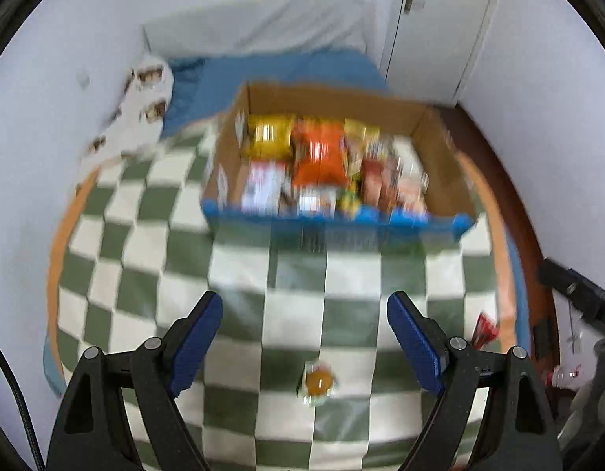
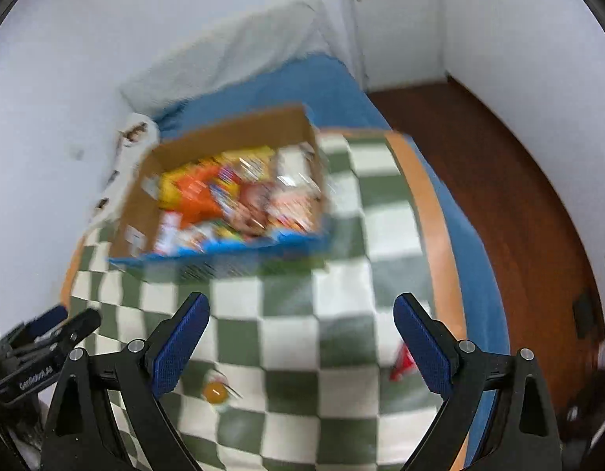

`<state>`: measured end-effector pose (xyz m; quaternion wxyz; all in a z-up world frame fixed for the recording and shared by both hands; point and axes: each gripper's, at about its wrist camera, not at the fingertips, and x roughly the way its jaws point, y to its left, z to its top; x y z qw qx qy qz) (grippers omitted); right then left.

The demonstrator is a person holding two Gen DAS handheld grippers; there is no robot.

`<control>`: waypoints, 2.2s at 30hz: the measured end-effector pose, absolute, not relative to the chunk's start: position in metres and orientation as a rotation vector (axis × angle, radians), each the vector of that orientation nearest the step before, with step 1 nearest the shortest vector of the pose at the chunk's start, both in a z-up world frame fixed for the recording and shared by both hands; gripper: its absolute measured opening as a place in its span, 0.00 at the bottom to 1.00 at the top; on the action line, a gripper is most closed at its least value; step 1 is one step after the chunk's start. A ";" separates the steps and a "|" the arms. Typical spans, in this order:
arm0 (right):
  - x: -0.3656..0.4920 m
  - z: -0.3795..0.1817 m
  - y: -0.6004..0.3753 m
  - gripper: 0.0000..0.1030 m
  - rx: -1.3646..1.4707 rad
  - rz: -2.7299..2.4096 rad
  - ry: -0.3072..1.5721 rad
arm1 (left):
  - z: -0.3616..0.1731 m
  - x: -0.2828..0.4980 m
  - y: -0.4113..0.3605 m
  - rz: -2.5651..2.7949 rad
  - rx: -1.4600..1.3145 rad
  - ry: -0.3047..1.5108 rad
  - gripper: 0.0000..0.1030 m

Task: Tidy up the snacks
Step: 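Grasp the wrapped yellow candy with left tool while right tool grasps the red triangle bag, then carry both items into the box and open both tools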

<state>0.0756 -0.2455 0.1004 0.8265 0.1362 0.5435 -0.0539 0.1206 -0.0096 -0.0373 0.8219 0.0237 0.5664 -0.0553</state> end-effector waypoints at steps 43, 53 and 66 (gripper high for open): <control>0.030 -0.127 -0.238 0.46 0.415 -0.090 1.603 | -0.264 0.065 -0.036 -0.140 0.006 1.717 0.38; 0.024 -0.093 -0.218 0.42 0.435 -0.007 1.498 | -0.237 0.062 -0.043 -0.178 0.017 1.669 0.38; 0.060 -0.005 -0.188 0.42 0.399 0.134 1.319 | -0.115 0.106 -0.040 -0.286 -0.122 1.447 0.38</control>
